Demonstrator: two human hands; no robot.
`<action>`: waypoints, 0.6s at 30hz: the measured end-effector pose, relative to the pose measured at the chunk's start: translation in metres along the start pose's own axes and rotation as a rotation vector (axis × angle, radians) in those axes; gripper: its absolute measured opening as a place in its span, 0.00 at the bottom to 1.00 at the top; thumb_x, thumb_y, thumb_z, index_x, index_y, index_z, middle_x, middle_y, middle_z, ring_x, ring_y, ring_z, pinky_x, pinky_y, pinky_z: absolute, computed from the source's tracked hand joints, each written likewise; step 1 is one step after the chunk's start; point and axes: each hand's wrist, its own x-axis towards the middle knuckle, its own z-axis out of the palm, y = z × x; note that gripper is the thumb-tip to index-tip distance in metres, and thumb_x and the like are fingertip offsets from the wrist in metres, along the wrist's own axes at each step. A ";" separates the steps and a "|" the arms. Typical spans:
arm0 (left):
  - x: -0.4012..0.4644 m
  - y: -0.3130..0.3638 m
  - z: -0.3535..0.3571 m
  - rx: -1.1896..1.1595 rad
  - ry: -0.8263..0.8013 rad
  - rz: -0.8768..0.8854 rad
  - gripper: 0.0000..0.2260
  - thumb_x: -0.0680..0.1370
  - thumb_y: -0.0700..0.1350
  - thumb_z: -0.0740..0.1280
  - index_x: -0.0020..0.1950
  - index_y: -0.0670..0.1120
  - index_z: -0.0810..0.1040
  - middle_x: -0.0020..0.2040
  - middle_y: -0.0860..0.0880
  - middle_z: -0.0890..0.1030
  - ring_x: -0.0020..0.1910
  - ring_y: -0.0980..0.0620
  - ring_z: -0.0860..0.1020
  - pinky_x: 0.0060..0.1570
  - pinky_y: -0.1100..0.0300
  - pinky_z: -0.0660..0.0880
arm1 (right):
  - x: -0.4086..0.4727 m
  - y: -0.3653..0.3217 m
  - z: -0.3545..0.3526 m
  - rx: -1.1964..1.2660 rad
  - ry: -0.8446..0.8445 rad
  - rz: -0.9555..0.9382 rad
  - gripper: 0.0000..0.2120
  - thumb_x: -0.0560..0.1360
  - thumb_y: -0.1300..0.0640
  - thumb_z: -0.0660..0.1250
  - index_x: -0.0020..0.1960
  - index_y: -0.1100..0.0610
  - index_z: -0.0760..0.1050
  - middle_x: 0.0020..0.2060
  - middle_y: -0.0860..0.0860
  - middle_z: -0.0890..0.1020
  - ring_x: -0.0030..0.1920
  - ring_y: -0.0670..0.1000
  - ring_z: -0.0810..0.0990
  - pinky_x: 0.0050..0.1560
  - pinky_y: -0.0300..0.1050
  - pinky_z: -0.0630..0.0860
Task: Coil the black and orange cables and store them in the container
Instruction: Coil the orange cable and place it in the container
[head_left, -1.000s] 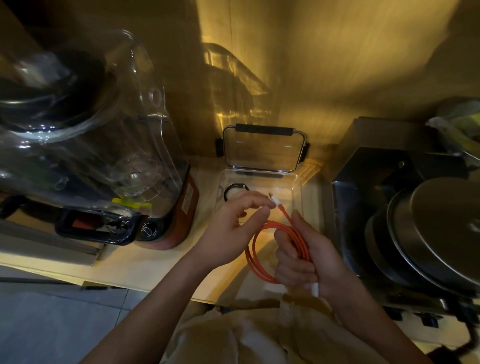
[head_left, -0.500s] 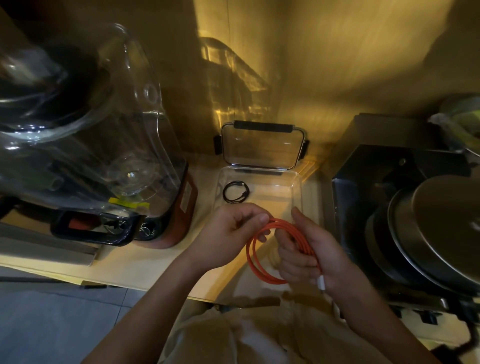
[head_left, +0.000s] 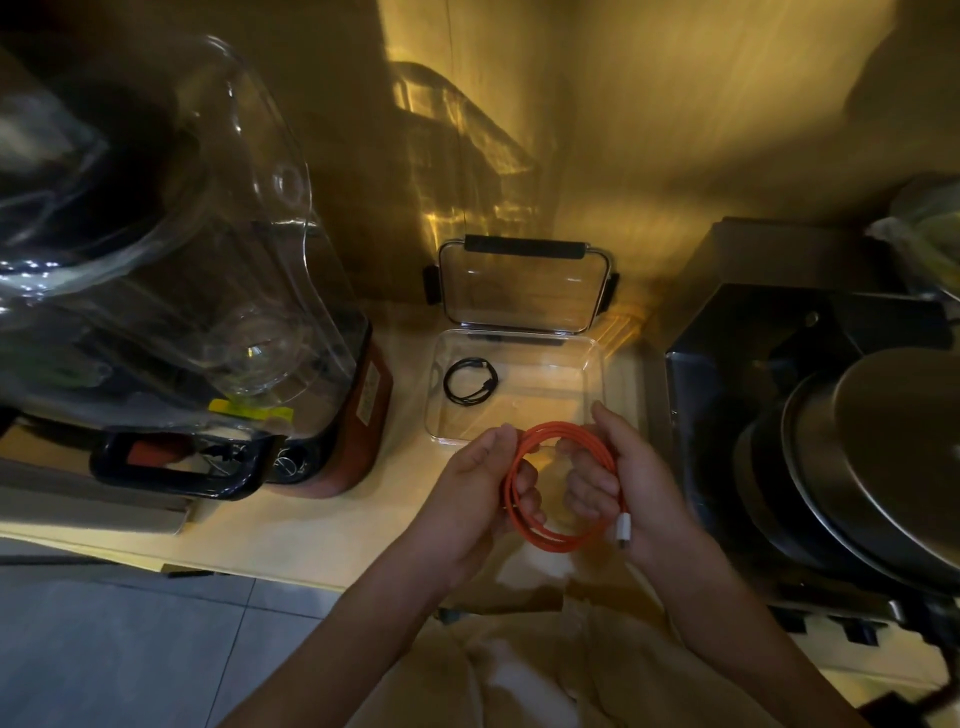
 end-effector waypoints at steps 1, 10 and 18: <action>0.002 -0.003 0.001 -0.100 0.010 -0.034 0.12 0.84 0.52 0.58 0.49 0.45 0.74 0.31 0.48 0.72 0.28 0.52 0.72 0.35 0.56 0.76 | 0.001 0.000 0.001 0.019 0.039 -0.001 0.20 0.81 0.46 0.58 0.44 0.61 0.77 0.18 0.48 0.64 0.17 0.46 0.61 0.21 0.39 0.59; 0.017 -0.008 -0.002 -0.468 0.124 -0.117 0.10 0.84 0.45 0.59 0.55 0.43 0.79 0.35 0.46 0.77 0.32 0.52 0.77 0.39 0.56 0.82 | 0.017 0.002 0.001 0.210 0.155 -0.133 0.09 0.83 0.55 0.58 0.58 0.58 0.71 0.29 0.51 0.70 0.23 0.45 0.64 0.24 0.38 0.62; 0.029 -0.001 -0.006 -0.315 0.085 -0.084 0.09 0.82 0.46 0.64 0.52 0.51 0.85 0.42 0.51 0.81 0.41 0.55 0.80 0.45 0.56 0.80 | 0.032 0.001 -0.001 0.199 0.068 -0.235 0.12 0.83 0.57 0.55 0.60 0.60 0.72 0.36 0.52 0.75 0.31 0.46 0.69 0.34 0.41 0.67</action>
